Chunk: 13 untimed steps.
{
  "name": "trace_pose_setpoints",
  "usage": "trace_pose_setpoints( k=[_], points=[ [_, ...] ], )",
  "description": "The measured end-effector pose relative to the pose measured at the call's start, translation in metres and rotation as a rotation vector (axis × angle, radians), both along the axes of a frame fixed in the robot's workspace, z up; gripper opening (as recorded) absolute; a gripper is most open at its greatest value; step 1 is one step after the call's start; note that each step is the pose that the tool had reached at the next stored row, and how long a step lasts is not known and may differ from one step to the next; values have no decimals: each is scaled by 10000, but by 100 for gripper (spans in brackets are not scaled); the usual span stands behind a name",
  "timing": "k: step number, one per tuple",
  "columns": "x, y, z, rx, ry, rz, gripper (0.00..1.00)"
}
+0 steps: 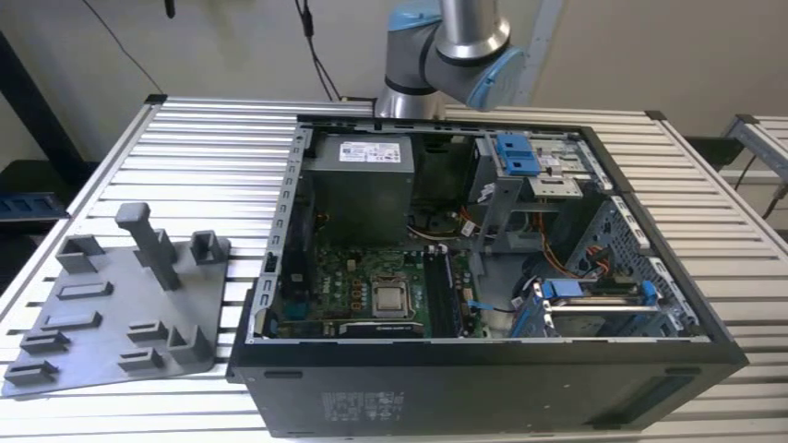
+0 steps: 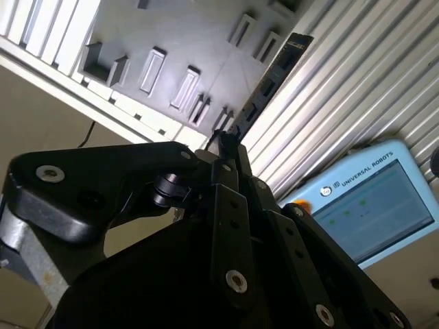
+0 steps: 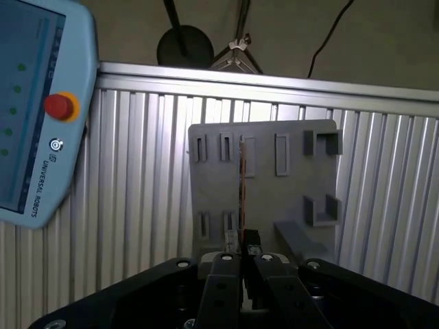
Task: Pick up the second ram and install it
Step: 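Pick up the second ram and move it above second insertion slot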
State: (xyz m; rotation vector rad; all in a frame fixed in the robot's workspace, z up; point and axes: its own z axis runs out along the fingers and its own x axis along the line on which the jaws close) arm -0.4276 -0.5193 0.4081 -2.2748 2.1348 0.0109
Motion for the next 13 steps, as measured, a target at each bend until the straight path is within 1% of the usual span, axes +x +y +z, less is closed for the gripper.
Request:
trace_pose_setpoints(
  k=[2,6,13],
  points=[
    [0,0,28,-1,0,-3,14],
    [0,0,45,-1,0,-7,14],
    [0,0,46,-4,0,-7,14]
  ],
)
